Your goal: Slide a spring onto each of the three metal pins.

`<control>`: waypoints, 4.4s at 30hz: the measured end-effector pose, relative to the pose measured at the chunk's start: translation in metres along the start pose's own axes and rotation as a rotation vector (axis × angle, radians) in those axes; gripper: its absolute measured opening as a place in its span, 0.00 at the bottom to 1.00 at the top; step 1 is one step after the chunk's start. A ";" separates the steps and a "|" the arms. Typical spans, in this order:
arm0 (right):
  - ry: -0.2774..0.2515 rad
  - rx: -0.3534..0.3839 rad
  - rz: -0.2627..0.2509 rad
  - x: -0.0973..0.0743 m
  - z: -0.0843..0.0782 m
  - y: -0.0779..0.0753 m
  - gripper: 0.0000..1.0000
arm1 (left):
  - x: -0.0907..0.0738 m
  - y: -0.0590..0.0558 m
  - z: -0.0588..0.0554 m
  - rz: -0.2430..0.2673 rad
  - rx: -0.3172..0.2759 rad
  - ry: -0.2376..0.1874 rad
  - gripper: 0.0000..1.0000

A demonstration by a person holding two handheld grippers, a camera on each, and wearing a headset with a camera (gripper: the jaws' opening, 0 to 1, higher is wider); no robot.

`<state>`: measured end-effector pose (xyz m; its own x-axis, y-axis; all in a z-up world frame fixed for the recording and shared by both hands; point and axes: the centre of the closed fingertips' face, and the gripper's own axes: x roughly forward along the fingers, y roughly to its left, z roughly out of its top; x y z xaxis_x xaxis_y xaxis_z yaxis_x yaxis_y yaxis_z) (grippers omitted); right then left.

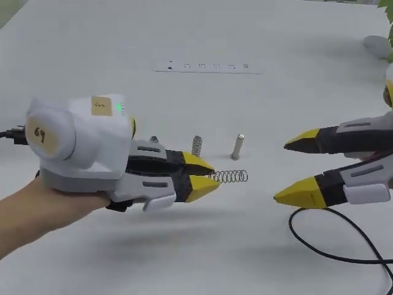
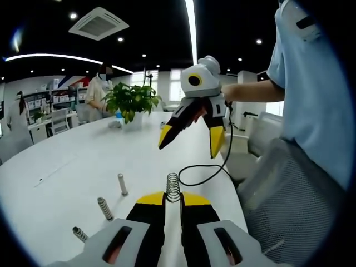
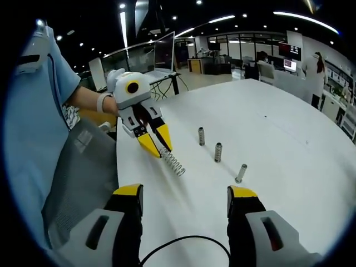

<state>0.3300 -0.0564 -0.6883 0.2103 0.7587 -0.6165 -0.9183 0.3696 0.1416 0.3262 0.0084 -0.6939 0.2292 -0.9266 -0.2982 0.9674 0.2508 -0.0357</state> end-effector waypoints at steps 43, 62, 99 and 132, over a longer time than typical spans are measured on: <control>0.116 -0.168 0.252 0.031 0.014 0.040 0.11 | -0.013 -0.022 0.014 -0.051 -0.004 -0.048 0.02; 0.152 -0.213 0.241 0.029 0.018 0.043 0.09 | -0.012 -0.021 0.011 -0.056 -0.010 -0.038 0.02; 0.156 -0.298 0.273 0.030 0.053 0.056 0.08 | -0.004 -0.020 0.002 -0.066 0.019 -0.003 0.02; 0.245 -0.372 0.264 0.029 0.048 0.056 0.24 | -0.003 -0.020 0.002 -0.063 0.038 -0.008 0.02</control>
<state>0.3011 0.0118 -0.6610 -0.0883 0.6362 -0.7664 -0.9960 -0.0672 0.0590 0.3062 0.0061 -0.6905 0.1682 -0.9424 -0.2891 0.9833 0.1809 -0.0176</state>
